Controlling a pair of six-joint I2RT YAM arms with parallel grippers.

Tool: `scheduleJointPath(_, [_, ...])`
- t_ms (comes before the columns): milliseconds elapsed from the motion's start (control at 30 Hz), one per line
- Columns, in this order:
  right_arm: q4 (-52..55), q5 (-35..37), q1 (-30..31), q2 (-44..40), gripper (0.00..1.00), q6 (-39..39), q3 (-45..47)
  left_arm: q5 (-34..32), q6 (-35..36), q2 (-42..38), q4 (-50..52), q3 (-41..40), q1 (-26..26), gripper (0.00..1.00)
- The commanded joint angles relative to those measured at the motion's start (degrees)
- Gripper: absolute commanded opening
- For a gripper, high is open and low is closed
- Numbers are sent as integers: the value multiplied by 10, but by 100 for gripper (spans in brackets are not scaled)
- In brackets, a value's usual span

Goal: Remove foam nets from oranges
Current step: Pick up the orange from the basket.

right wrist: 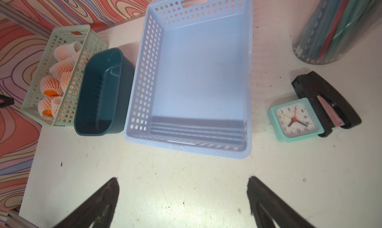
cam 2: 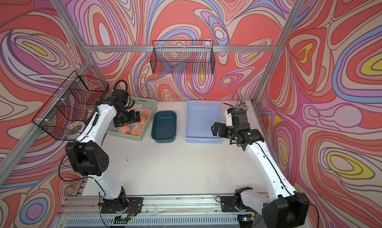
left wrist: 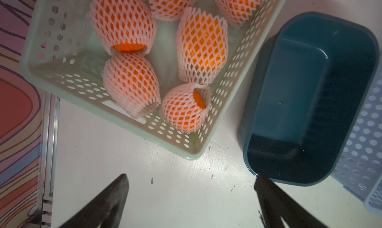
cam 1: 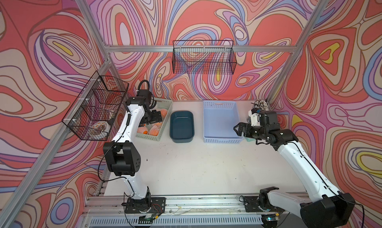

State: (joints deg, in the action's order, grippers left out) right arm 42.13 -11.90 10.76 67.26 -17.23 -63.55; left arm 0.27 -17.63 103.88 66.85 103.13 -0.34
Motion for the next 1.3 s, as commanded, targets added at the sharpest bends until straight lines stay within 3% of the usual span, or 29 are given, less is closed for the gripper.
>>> scheduleJointPath(0, [3, -4, 15, 15, 98, 5, -17, 12, 5, 31, 19, 41, 5, 97])
scheduleJointPath(767, [-17, -22, 71, 121, 98, 8, -83, 48, -101, 222, -55, 144, 33, 90])
scheduleJointPath(1267, [-27, -29, 92, 152, 98, 5, -107, 48, -107, 301, -59, 213, 33, 89])
